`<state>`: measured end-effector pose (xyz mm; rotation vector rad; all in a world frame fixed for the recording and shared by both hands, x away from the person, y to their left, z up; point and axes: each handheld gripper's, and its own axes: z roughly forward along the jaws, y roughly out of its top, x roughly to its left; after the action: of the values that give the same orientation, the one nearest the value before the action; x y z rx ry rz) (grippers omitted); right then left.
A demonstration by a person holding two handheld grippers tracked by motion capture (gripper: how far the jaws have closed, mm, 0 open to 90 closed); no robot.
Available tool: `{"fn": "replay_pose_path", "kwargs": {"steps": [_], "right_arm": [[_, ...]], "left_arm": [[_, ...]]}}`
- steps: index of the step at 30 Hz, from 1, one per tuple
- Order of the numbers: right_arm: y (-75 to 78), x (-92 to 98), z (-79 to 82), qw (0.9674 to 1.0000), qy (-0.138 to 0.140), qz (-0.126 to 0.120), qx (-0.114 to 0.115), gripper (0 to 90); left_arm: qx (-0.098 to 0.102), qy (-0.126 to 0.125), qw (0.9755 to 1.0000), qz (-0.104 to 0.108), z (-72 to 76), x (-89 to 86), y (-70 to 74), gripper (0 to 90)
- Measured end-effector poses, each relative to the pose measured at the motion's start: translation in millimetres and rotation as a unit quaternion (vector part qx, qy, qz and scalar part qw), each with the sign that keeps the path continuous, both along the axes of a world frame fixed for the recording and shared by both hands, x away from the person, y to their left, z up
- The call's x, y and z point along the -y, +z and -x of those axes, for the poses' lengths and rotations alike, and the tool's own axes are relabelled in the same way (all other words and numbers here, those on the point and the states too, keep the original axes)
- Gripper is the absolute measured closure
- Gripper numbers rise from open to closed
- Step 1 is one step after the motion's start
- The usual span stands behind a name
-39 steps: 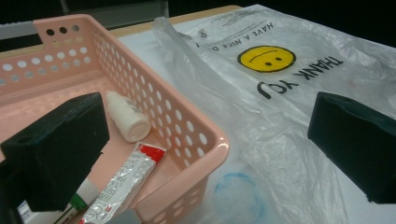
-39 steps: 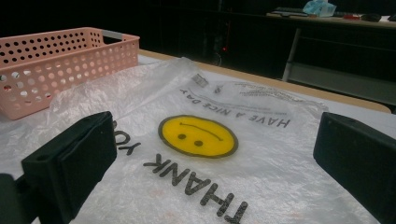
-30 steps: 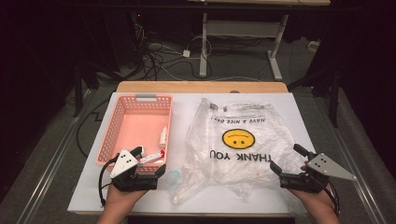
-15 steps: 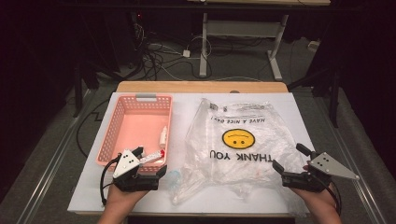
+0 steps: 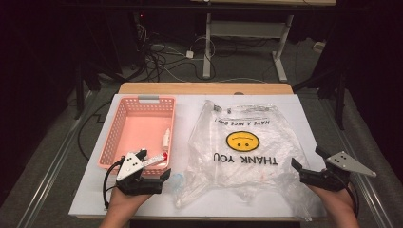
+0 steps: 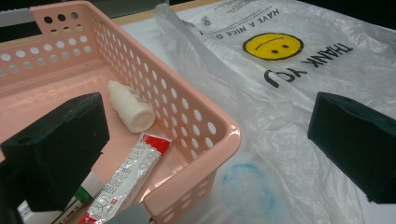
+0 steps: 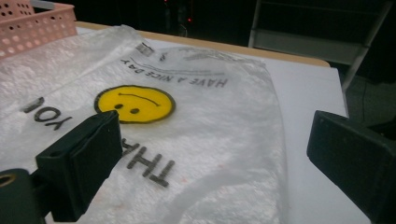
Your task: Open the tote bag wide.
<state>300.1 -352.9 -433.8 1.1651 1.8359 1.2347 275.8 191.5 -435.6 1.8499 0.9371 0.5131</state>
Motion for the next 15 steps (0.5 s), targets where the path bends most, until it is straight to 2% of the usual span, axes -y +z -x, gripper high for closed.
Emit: {"fn": "replay_pose_path", "kwargs": {"steps": [10,12,13,15], "right_arm": [[-12.0,16.4,-9.7,0.9985,-0.023,0.011,-0.048,17.8],[-15.2,20.7,-12.8,0.9975,-0.029,0.006,-0.063,24.5],[-18.6,25.2,-16.8,0.9962,-0.037,-0.005,-0.079,31.7],[-19.7,26.9,-19.7,0.9952,-0.042,-0.01,-0.087,34.8]], "left_arm": [[-0.003,-0.004,1.0,-0.003,-0.5,0.8,-0.9,0.0],[-0.004,-0.005,1.0,-0.005,-0.6,0.9,-1.0,0.0],[-0.004,-0.006,1.0,-0.006,-0.7,1.1,-1.1,0.0],[-0.004,-0.006,1.0,-0.005,-1.0,1.9,-1.3,0.0]]}}
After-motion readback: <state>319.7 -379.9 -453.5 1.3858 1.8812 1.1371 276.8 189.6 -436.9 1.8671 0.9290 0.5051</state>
